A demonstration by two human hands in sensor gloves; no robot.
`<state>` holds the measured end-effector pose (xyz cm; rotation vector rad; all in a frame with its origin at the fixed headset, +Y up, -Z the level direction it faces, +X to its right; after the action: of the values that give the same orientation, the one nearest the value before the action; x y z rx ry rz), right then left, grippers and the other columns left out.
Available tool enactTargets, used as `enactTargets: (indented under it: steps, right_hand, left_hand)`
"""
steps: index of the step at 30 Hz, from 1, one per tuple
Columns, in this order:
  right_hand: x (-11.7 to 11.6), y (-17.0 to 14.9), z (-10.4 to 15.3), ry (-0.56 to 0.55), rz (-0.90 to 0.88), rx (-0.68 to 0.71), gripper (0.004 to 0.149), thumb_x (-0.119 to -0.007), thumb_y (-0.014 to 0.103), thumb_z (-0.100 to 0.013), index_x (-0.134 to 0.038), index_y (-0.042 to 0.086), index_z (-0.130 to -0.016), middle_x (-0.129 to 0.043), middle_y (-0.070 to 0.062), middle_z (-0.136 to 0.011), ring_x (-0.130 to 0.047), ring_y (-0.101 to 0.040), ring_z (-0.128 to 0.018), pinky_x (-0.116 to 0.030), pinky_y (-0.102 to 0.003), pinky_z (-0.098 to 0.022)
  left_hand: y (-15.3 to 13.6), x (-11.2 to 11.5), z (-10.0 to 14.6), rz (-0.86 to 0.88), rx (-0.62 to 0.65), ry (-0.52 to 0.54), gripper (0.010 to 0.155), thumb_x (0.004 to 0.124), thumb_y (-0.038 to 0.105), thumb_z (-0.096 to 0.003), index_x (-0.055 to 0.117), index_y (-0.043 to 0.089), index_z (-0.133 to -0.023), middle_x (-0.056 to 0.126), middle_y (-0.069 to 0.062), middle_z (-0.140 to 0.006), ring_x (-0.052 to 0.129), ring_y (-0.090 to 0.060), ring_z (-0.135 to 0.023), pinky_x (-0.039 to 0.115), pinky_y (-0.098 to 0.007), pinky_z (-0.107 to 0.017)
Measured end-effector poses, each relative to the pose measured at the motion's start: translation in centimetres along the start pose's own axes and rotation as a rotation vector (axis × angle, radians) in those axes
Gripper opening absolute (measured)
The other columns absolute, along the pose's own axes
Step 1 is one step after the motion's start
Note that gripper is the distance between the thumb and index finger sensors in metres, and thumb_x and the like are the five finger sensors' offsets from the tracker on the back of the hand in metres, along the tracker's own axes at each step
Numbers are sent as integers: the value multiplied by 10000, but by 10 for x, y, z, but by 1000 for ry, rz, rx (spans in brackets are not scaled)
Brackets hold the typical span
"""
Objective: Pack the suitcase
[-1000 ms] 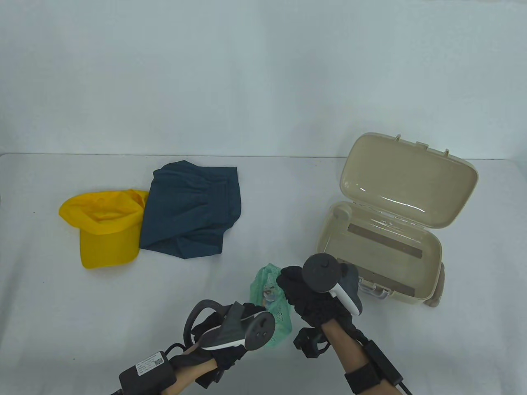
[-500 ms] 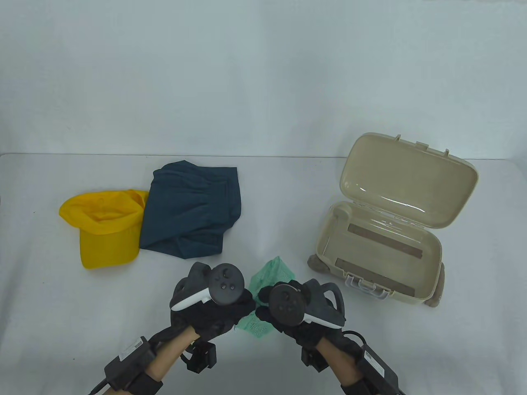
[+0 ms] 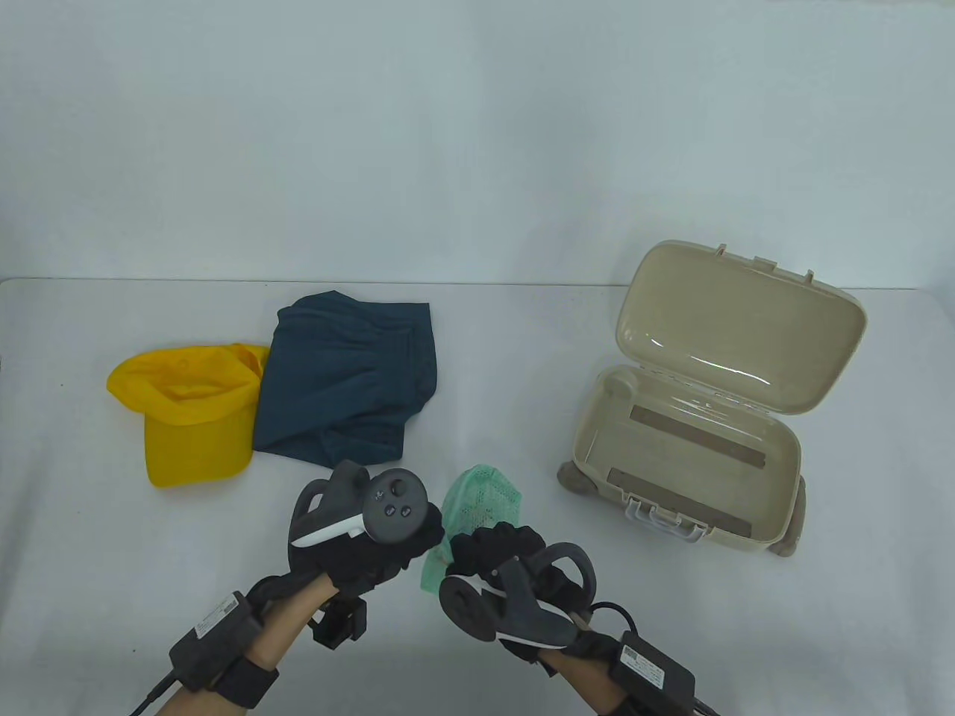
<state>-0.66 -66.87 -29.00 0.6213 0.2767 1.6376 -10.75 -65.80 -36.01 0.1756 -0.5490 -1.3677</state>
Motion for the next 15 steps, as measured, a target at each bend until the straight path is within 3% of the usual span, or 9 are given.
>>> enactTargets:
  steps: [15]
  right_hand:
    - [2, 11, 5, -2, 142, 72, 472, -782, 479, -455, -866, 170, -803, -997, -11, -704, -1004, -211, -620, -823, -430, -524]
  left_hand:
    - [-35, 10, -93, -104, -237, 50, 417, 655, 431, -501, 807, 298, -866, 916, 38, -779, 1016, -101, -521, 875, -313, -438]
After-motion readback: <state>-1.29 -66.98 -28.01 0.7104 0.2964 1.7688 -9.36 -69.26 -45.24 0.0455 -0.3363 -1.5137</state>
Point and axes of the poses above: the tracker on the back of each hand, its own y axis roughly to the thumb side, its own z axis roughly from the fingertips to the wrist, x = y × z, the point moved 5 cm from there along -z, roughly from the wrist to the fingertips
